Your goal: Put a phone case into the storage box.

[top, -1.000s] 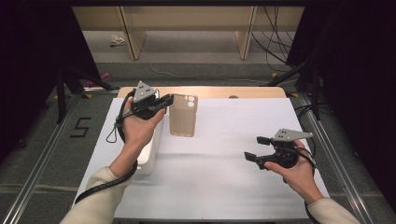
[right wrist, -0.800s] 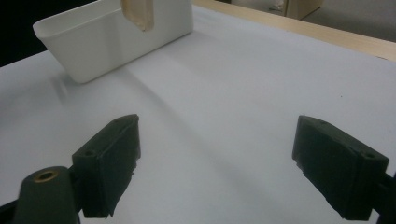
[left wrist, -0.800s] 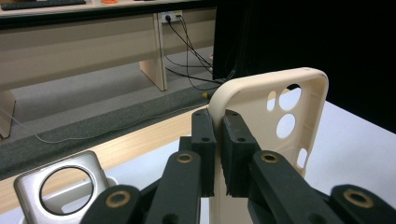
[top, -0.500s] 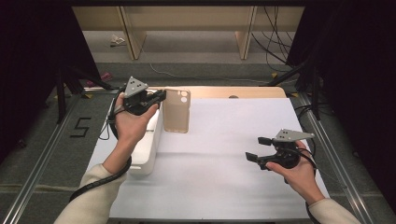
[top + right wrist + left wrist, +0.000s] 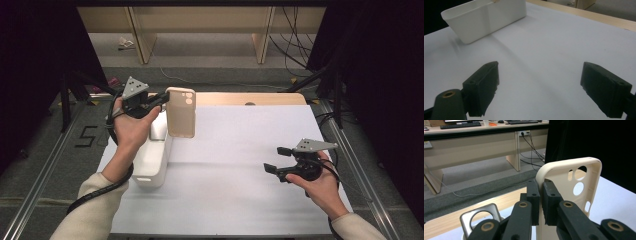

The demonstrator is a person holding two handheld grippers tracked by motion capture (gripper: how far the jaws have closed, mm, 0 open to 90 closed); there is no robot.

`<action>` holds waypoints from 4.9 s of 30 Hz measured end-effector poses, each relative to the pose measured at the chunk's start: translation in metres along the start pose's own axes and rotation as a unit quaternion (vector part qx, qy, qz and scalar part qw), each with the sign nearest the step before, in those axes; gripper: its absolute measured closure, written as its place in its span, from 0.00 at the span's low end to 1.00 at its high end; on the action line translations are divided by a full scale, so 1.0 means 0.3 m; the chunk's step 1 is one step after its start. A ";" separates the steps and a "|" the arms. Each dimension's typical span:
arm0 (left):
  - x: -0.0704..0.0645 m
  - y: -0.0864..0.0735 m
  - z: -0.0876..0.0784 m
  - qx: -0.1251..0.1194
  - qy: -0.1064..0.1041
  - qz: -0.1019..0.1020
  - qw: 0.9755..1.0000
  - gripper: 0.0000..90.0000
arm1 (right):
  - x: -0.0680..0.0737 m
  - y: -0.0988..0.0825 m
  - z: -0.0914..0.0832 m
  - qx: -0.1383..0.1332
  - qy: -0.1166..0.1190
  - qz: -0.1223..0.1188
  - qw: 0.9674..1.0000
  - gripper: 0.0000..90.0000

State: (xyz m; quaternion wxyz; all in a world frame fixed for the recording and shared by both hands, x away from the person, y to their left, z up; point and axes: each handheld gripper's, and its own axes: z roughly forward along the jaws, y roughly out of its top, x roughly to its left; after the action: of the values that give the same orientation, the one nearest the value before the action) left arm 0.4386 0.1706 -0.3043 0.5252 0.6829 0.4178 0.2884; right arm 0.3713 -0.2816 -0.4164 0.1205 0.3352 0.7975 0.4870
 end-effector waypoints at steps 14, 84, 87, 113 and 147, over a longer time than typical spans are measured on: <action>0.057 0.012 -0.024 -0.001 0.014 -0.006 1.000 0.94 | -0.002 -0.003 -0.005 0.000 -0.001 0.002 1.000 0.18; 0.238 -0.045 -0.027 0.011 0.073 0.005 0.997 0.94 | -0.005 -0.009 -0.010 -0.001 -0.001 0.004 1.000 0.18; 0.243 -0.051 -0.024 0.014 0.076 0.004 0.997 0.94 | -0.006 -0.008 -0.012 -0.001 -0.001 0.004 1.000 0.18; 0.241 -0.117 0.030 0.035 0.083 0.009 0.996 0.94 | -0.006 -0.009 -0.011 -0.001 0.000 0.004 1.000 0.18; 0.278 -0.241 0.081 0.062 0.083 0.004 0.995 0.94 | -0.006 -0.010 -0.009 0.001 0.001 0.006 1.000 0.18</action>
State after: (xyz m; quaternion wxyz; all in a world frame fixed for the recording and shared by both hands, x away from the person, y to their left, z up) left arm 0.4799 0.2390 -0.3841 0.4441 0.6898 0.4740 0.3199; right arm 0.3702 -0.2855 -0.4179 0.1165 0.3391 0.7961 0.4874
